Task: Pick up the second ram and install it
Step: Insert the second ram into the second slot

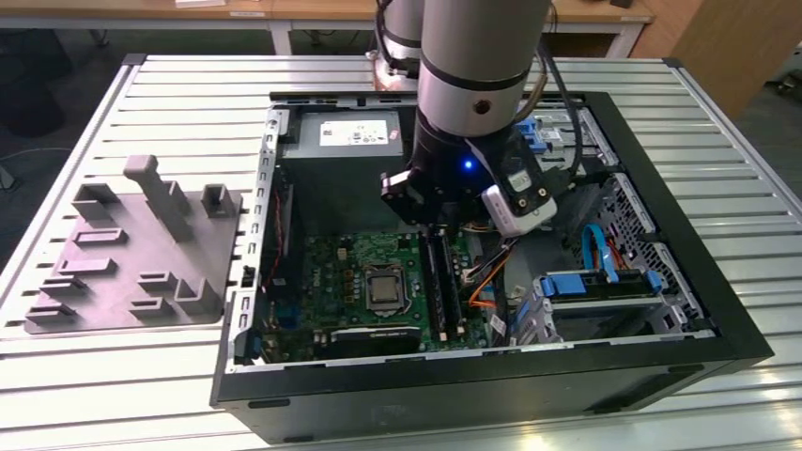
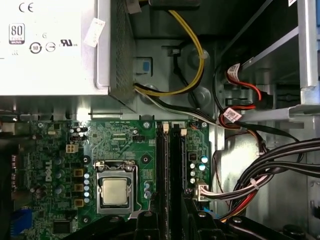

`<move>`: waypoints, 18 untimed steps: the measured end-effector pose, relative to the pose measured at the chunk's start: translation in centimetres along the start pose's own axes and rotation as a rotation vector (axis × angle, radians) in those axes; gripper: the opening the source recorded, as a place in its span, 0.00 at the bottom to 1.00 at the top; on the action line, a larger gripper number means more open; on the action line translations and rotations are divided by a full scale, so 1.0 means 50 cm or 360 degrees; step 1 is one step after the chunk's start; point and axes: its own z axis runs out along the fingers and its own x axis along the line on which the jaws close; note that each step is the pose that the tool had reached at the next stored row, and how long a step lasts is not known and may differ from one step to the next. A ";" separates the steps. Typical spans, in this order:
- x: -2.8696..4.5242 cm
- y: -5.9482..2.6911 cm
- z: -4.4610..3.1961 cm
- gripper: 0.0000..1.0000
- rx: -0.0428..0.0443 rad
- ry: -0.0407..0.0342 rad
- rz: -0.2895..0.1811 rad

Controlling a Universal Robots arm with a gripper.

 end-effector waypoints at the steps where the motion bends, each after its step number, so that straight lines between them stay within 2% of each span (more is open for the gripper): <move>1: 0.000 -0.002 0.001 0.31 0.0000 0.0000 0.0000; 9: 0.000 -0.007 0.019 0.31 0.0000 0.0003 0.0000; 18: 0.001 -0.010 0.045 0.31 0.0000 0.0004 0.0000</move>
